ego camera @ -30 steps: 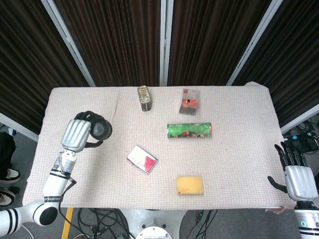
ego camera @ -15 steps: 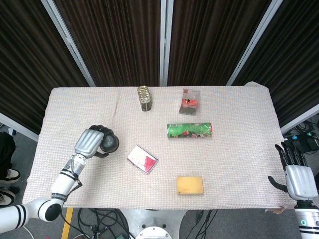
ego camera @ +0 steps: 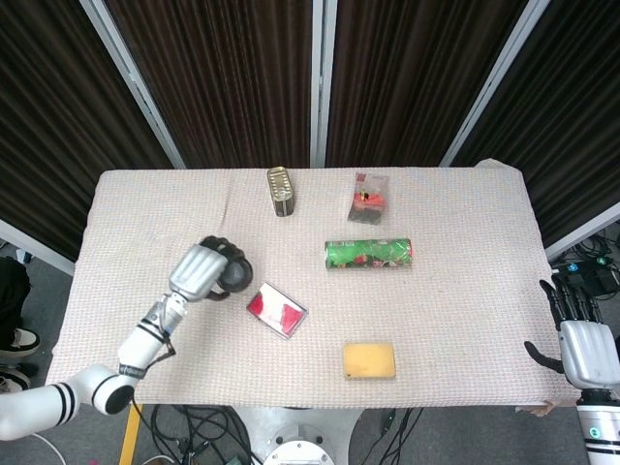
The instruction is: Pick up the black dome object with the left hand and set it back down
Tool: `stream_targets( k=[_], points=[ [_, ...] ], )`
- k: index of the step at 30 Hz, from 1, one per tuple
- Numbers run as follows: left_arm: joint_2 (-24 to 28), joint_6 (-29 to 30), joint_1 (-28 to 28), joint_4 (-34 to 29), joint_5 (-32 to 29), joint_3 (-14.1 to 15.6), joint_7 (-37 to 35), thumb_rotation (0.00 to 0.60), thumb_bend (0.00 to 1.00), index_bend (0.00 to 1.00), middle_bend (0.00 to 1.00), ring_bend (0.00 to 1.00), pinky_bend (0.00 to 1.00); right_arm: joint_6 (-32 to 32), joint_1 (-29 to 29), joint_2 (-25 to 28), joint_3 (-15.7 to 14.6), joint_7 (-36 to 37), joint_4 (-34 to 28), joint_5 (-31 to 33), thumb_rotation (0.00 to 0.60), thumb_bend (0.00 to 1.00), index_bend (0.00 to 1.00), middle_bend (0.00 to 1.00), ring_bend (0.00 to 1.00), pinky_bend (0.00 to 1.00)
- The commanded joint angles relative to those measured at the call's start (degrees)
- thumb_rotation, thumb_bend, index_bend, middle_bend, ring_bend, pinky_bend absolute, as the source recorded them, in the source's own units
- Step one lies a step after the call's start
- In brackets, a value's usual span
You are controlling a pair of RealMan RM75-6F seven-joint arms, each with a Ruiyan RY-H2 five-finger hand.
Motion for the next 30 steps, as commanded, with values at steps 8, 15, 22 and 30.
stream_targets(
  k=[8,15,22,30],
  points=[
    [4.22,-5.75,0.47,-12.49,-5.0,0.38,-1.62,0.6,0.3,0.51,0.54,0.24,0.23,-1.37,0.59,-1.15,-0.57,-0.7,0.53,-0.26,0.6,0.1,0.0,0.0,0.0,0.0],
    [0.33,-0.53,0.69,-14.98,-0.97,1.49,2.75,0.6,0.3,0.51,0.56,0.26,0.23,-0.34,0.1,-0.67,-0.23,0.58,1.11,-0.1,0.6,0.1,0.0,0.0,0.0,0.0],
    [-3.42,0.39,-0.8,9.39,-10.2,-5.15,2.75,0.6,0.3,0.51,0.56,0.26,0.23,-0.73,0.16,-0.94,-0.06,1.12,1.81,0.46,0.6,0.1,0.0,0.0,0.0,0.0],
    [-0.89,-0.63,0.1,-5.41,-3.34,-0.9,-3.02,0.6,0.3,0.5,0.57,0.26,0.23,-1.52,0.5,-1.55,-0.27,2.16,2.97,0.24,0.6,0.1,0.0,0.0,0.0,0.0]
  ],
)
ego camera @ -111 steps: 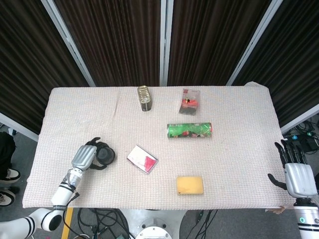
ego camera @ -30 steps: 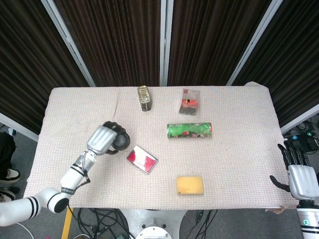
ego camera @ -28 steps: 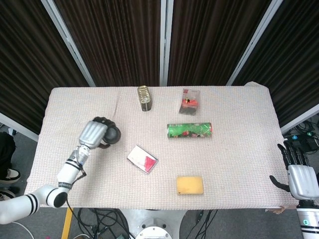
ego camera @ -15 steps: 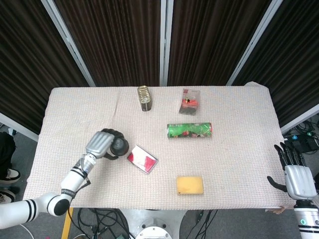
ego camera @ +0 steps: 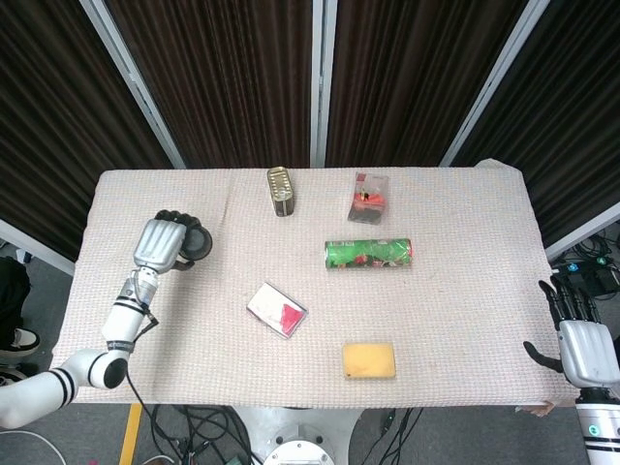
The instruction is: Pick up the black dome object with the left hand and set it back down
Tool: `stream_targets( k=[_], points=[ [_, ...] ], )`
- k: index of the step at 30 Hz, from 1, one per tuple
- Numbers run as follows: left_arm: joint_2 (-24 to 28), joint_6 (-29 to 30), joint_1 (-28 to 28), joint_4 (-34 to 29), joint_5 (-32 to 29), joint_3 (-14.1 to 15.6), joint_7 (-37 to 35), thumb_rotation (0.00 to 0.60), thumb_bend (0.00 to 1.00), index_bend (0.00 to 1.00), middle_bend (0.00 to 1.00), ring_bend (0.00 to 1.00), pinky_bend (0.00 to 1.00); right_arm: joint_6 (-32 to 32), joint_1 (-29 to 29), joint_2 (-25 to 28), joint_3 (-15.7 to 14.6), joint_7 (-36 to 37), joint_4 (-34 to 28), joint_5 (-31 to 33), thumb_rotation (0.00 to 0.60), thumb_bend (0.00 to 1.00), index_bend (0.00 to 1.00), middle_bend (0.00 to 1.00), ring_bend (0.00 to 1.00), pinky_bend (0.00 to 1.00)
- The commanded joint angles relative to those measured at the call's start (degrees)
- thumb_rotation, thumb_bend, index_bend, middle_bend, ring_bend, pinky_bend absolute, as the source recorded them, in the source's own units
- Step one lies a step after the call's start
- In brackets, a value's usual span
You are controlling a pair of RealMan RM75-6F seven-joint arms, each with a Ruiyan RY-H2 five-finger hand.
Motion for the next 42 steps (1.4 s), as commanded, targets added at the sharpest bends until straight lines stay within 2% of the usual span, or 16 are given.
stream_targets(
  k=[1,3,6,9,13,16,19,22,27,30,32,35,38,42],
  points=[
    [1.08,0.24,0.56,-20.14,6.28,3.5,-3.76,0.6,0.3,0.5,0.57,0.26,0.23,-0.27,0.08,-0.2,-0.37,0.17,0.23,-0.37,0.6,0.1,0.0,0.0,0.0,0.0],
    [1.28,0.1,0.53,-26.8,10.13,6.21,-3.01,0.6,0.3,0.49,0.57,0.26,0.23,0.14,-0.06,-0.1,-0.46,0.41,0.2,-0.76,0.6,0.1,0.0,0.0,0.0,0.0],
    [0.25,0.38,0.07,-28.9,12.09,7.26,-1.06,0.6,0.3,0.49,0.57,0.26,0.23,0.83,-0.3,0.18,-0.11,0.81,0.32,-0.56,0.6,0.1,0.0,0.0,0.0,0.0],
    [-1.41,0.51,-0.52,-23.45,7.47,4.25,-0.97,0.6,0.3,0.49,0.57,0.26,0.23,0.86,-0.45,0.29,0.13,1.45,0.71,0.0,0.6,0.1,0.0,0.0,0.0,0.0],
    [-2.52,-1.48,-1.95,-9.65,0.8,-0.11,-3.22,0.6,0.3,0.49,0.57,0.26,0.23,0.15,-0.37,0.33,0.3,1.86,1.12,0.84,0.6,0.1,0.0,0.0,0.0,0.0],
    [-2.85,-3.32,-2.79,-3.48,-1.6,-1.81,-5.62,0.6,0.3,0.49,0.57,0.26,0.22,0.18,-0.32,0.31,0.46,1.8,1.14,0.94,0.6,0.1,0.0,0.0,0.0,0.0],
    [-3.66,-2.63,-3.51,-2.26,0.98,-1.05,-6.1,0.6,0.3,0.49,0.57,0.26,0.22,-0.32,-0.2,0.07,0.54,1.38,1.25,1.46,0.6,0.1,0.0,0.0,0.0,0.0],
    [-6.67,-0.23,-3.84,-1.66,3.54,0.51,-4.29,0.6,0.3,0.49,0.57,0.26,0.22,-0.78,-0.06,-0.01,0.2,0.92,0.92,1.2,0.6,0.1,0.0,0.0,0.0,0.0],
    [-8.85,0.63,-3.73,-0.57,3.39,1.04,-3.62,0.6,0.3,0.49,0.56,0.26,0.22,0.3,-0.34,0.49,0.31,0.99,0.33,0.6,0.6,0.1,0.0,0.0,0.0,0.0],
    [-7.62,0.23,-3.06,-4.36,3.54,1.24,-6.25,0.6,0.3,0.49,0.56,0.26,0.22,0.27,-0.36,0.38,0.48,1.07,0.62,0.96,0.6,0.1,0.0,0.0,0.0,0.0],
    [-6.04,0.26,-2.63,-9.84,5.49,2.23,-8.04,0.6,0.3,0.49,0.56,0.26,0.22,-0.36,-0.17,0.07,0.3,1.05,0.93,1.02,0.6,0.1,0.0,0.0,0.0,0.0],
    [-4.35,1.9,-2.21,-18.3,11.58,5.02,-8.85,0.6,0.3,0.49,0.56,0.26,0.22,-1.09,0.11,-0.36,-0.05,0.89,1.18,0.76,0.6,0.1,0.0,0.0,0.0,0.0],
    [-3.9,2.84,-2.41,-23.73,16.12,6.98,-8.42,0.6,0.3,0.49,0.56,0.26,0.22,-0.78,0.1,-0.41,-0.13,0.85,1.16,0.33,0.6,0.1,0.0,0.0,0.0,0.0],
    [-3.49,1.65,-3.32,-22.98,14.88,6.11,-6.23,0.6,0.3,0.49,0.56,0.26,0.22,-0.33,-0.12,-0.25,0.07,1.27,1.3,0.5,0.6,0.1,0.0,0.0,0.0,0.0]
  ],
)
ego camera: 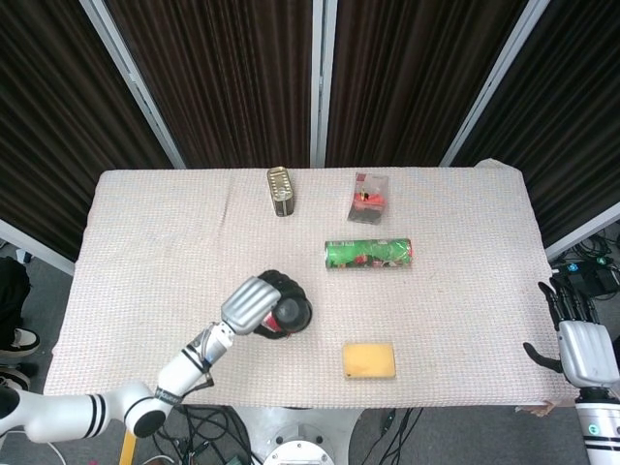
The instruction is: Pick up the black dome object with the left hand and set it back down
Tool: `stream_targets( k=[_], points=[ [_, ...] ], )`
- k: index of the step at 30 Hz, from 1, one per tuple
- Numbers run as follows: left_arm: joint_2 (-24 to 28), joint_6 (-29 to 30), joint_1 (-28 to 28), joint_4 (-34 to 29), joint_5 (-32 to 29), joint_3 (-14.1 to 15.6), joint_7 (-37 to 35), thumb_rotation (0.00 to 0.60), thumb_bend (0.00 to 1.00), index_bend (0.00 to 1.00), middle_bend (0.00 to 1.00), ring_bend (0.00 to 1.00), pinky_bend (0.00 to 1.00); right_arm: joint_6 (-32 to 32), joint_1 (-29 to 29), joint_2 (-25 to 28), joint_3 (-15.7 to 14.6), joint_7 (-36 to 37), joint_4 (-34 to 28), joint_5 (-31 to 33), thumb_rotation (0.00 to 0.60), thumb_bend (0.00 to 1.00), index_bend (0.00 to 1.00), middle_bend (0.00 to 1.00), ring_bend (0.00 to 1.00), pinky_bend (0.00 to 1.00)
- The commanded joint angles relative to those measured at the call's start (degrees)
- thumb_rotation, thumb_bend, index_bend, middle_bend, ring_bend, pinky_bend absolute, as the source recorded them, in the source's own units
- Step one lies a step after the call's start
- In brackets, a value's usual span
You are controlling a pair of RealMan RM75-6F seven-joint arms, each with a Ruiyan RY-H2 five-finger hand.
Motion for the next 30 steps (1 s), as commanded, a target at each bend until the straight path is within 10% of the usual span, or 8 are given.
stream_targets(
  k=[1,13,25,30],
  points=[
    [1.39,-0.85,-0.73,0.73,-1.59,-0.26,1.22,0.6,0.3,0.49,0.56,0.26,0.22,-0.05,-0.06,0.09,0.12,0.26,0.14,0.26,0.6,0.1,0.0,0.0,0.0,0.0],
    [0.92,-6.82,-3.97,29.21,-23.3,-11.44,6.47,0.6,0.3,0.49,0.56,0.26,0.22,-0.48,0.01,-0.01,0.51,0.41,0.59,1.24,0.6,0.1,0.0,0.0,0.0,0.0],
    [4.75,0.36,-1.05,-5.88,2.11,1.98,4.8,0.6,0.3,0.49,0.56,0.26,0.21,-0.71,0.13,-0.38,0.31,0.47,0.86,0.94,0.6,0.1,0.0,0.0,0.0,0.0],
    [5.11,-1.11,-1.66,-5.81,-2.37,-0.08,5.68,0.6,0.3,0.49,0.56,0.26,0.21,-0.69,-0.08,-0.11,0.43,1.6,1.43,1.29,0.6,0.1,0.0,0.0,0.0,0.0]
  ],
)
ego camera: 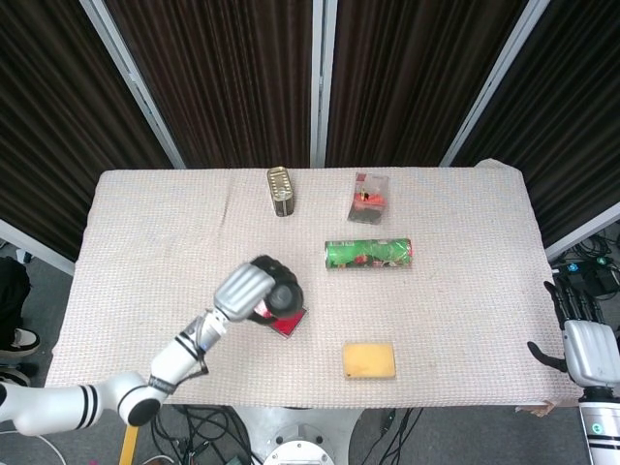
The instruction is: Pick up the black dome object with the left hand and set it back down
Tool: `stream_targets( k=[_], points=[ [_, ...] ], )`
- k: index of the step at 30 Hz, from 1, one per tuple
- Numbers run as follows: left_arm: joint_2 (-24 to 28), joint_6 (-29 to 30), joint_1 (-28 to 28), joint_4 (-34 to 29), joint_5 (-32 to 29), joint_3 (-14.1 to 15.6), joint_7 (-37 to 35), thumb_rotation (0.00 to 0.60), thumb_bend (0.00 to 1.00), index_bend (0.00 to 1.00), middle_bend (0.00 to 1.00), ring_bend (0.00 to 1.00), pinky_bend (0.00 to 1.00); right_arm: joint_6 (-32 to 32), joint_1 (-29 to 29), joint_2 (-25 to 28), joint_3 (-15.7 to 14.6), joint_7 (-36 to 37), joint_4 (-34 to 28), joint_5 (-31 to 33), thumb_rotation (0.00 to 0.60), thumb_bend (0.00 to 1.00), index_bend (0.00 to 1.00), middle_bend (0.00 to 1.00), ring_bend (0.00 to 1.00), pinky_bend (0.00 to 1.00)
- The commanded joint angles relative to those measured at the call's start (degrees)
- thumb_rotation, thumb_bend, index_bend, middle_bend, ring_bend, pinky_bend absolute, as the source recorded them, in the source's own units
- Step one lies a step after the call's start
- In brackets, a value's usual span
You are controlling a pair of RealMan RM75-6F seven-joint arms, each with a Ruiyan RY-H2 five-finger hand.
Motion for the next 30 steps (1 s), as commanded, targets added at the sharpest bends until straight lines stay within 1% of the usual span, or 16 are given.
stream_targets(
  k=[1,4,5,7,8,10,12,14,16,19,20,23,25,27,28,30],
  points=[
    [1.53,-0.13,-0.29,-2.36,-1.04,0.44,0.99,0.6,0.3,0.49,0.56,0.26,0.21,-0.24,-0.01,0.02,0.05,0.4,0.41,0.23,0.6,0.1,0.0,0.0,0.0,0.0],
    [1.53,-1.9,-1.84,5.47,-6.76,-3.1,1.74,0.6,0.3,0.49,0.56,0.26,0.21,-0.74,0.18,-0.17,0.08,0.53,0.76,0.45,0.6,0.1,0.0,0.0,0.0,0.0],
    [1.21,-2.5,-2.71,9.63,-8.7,-4.47,2.36,0.6,0.3,0.49,0.56,0.26,0.21,-0.85,0.25,-0.26,0.06,0.44,0.8,0.41,0.6,0.1,0.0,0.0,0.0,0.0],
    [0.0,-3.06,-3.99,17.03,-11.61,-6.32,3.49,0.6,0.3,0.49,0.56,0.26,0.21,-0.93,0.3,-0.35,0.01,0.23,0.79,0.37,0.6,0.1,0.0,0.0,0.0,0.0],
    [-1.16,-3.32,-4.63,21.97,-14.18,-7.43,4.59,0.6,0.3,0.49,0.56,0.26,0.21,-0.93,0.29,-0.36,-0.01,0.12,0.73,0.37,0.6,0.1,0.0,0.0,0.0,0.0],
    [-3.24,-3.3,-5.5,29.3,-18.28,-8.76,7.42,0.6,0.3,0.49,0.56,0.26,0.21,-0.77,0.24,-0.31,0.04,-0.02,0.59,0.39,0.6,0.1,0.0,0.0,0.0,0.0],
    [-4.12,-3.8,-5.61,32.13,-20.51,-9.3,7.85,0.6,0.3,0.49,0.56,0.26,0.21,-0.63,0.2,-0.21,0.14,-0.06,0.46,0.48,0.6,0.1,0.0,0.0,0.0,0.0],
    [-3.37,-5.52,-5.04,31.15,-20.87,-8.88,5.85,0.6,0.3,0.49,0.56,0.26,0.21,-0.66,0.19,-0.15,0.24,-0.14,0.42,0.68,0.6,0.1,0.0,0.0,0.0,0.0],
    [-2.0,-5.83,-4.2,27.7,-19.07,-7.54,4.34,0.6,0.3,0.49,0.56,0.26,0.21,-0.97,0.28,-0.28,0.18,-0.31,0.49,0.78,0.6,0.1,0.0,0.0,0.0,0.0],
    [0.17,-5.54,-2.65,18.4,-15.64,-5.41,1.71,0.6,0.3,0.49,0.56,0.26,0.21,-1.41,0.43,-0.62,-0.11,-0.59,0.64,0.6,0.6,0.1,0.0,0.0,0.0,0.0],
    [1.25,-5.17,-2.04,13.6,-13.17,-3.89,1.26,0.6,0.3,0.49,0.56,0.26,0.21,-1.54,0.49,-0.73,-0.21,-0.74,0.64,0.51,0.6,0.1,0.0,0.0,0.0,0.0],
    [3.26,-4.98,-1.05,2.58,-7.55,-0.58,-0.4,0.6,0.3,0.49,0.56,0.26,0.21,-1.39,0.52,-0.81,-0.25,-0.92,0.52,0.25,0.6,0.1,0.0,0.0,0.0,0.0],
    [4.01,-4.97,-0.92,-1.52,-5.37,0.54,-0.89,0.6,0.29,0.49,0.56,0.26,0.21,-1.12,0.43,-0.71,-0.22,-0.9,0.4,0.19,0.6,0.1,0.0,0.0,0.0,0.0],
    [4.74,-5.41,-1.06,-3.73,-4.76,0.99,-1.22,0.6,0.29,0.49,0.56,0.26,0.21,-0.81,0.27,-0.56,-0.13,-0.71,0.37,0.24,0.6,0.1,0.0,0.0,0.0,0.0],
    [4.87,-5.23,-1.17,-3.35,-4.79,0.94,-0.62,0.6,0.29,0.49,0.56,0.26,0.21,-0.73,0.22,-0.5,-0.08,-0.6,0.4,0.3,0.6,0.1,0.0,0.0,0.0,0.0],
    [4.14,-3.88,-1.16,0.13,-6.42,0.22,1.44,0.6,0.29,0.49,0.56,0.26,0.21,-0.66,0.18,-0.4,0.02,-0.29,0.5,0.4,0.6,0.1,0.0,0.0,0.0,0.0]
  ],
)
